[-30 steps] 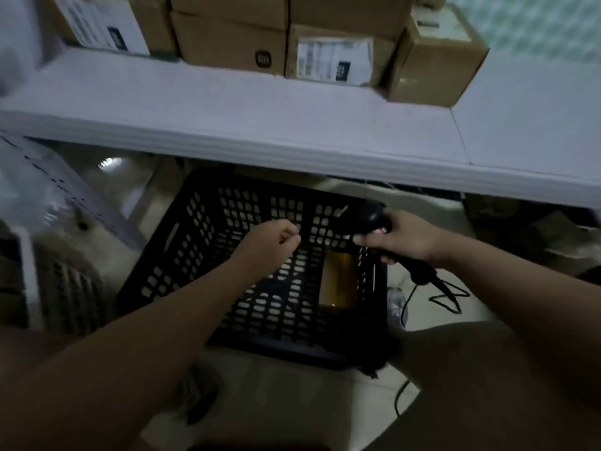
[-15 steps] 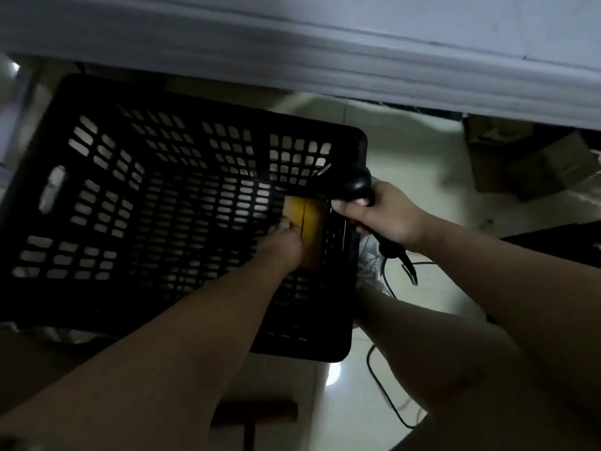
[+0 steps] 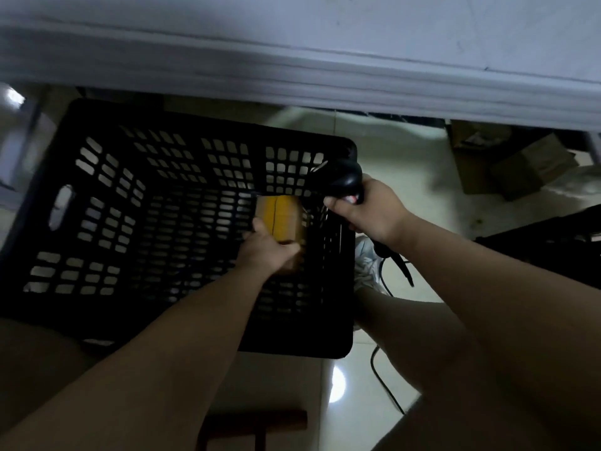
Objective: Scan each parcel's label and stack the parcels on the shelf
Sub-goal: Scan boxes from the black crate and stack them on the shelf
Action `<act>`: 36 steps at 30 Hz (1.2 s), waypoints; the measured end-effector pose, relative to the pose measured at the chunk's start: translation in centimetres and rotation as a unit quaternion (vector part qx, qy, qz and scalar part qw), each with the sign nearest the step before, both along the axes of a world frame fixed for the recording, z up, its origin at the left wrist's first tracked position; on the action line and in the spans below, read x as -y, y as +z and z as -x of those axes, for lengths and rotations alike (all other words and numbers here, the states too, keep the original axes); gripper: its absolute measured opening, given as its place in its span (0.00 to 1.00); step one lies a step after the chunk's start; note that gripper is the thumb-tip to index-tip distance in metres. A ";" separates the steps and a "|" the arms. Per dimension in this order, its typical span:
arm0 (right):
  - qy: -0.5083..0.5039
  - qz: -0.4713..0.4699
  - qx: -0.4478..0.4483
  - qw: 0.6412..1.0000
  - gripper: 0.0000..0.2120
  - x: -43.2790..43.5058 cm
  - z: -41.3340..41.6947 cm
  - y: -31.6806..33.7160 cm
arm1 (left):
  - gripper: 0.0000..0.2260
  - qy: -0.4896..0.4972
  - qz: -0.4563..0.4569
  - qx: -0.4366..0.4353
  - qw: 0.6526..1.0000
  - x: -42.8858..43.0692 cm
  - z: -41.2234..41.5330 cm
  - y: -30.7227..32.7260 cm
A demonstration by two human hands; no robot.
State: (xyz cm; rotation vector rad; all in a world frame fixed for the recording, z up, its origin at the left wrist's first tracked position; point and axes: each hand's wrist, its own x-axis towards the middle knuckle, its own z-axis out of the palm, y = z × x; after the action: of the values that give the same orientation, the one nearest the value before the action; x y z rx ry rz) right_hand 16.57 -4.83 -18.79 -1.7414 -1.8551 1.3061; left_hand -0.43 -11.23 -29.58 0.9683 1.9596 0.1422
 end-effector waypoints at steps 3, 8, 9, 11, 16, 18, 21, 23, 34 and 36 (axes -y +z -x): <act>0.008 -0.037 -0.003 0.999 0.19 1.3 1.6 2.7 | 0.45 0.041 -0.062 0.024 0.997 1.8 3.2 3.1; 0.028 -0.081 -0.070 0.994 0.11 5.6 5.0 8.6 | 0.33 0.121 -0.190 0.115 0.967 6.8 7.7 10.2; 0.015 -0.079 -0.095 0.992 0.09 6.5 5.6 9.6 | 0.33 0.130 -0.211 0.120 0.961 7.8 8.4 11.8; -0.018 -0.073 -0.165 0.983 0.08 7.9 6.9 11.6 | 0.39 0.122 -0.257 0.094 0.954 9.1 10.0 14.9; -0.035 -0.049 -0.273 0.960 0.10 9.1 9.3 17.4 | 0.49 -0.012 -0.344 -0.058 0.937 11.0 13.1 22.6; -0.056 -0.043 -0.331 0.941 0.10 8.6 10.1 19.4 | 0.48 -0.091 -0.377 -0.106 0.916 11.5 13.5 25.2; -0.082 -0.055 -0.368 0.925 0.11 7.4 10.6 21.6 | 0.47 -0.166 -0.427 -0.159 0.875 11.2 13.8 28.9; -0.095 -0.070 -0.405 0.907 0.15 6.4 10.5 22.4 | 0.48 -0.173 -0.481 -0.214 0.832 10.1 14.2 31.3; -0.163 -0.071 -0.397 0.900 0.17 3.7 9.7 20.4 | 0.38 -0.339 -0.463 -0.463 0.676 0.5 14.5 30.0; -0.170 -0.075 -0.393 0.901 0.20 3.2 9.3 20.4 | 0.29 -0.291 -0.518 -0.407 0.694 0.2 13.9 29.7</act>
State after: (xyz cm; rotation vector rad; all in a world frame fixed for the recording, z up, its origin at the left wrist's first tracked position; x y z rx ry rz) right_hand 7.23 -8.01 1.60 -1.1216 -1.0986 1.3827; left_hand -14.32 -11.46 0.09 2.7515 2.1353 0.5712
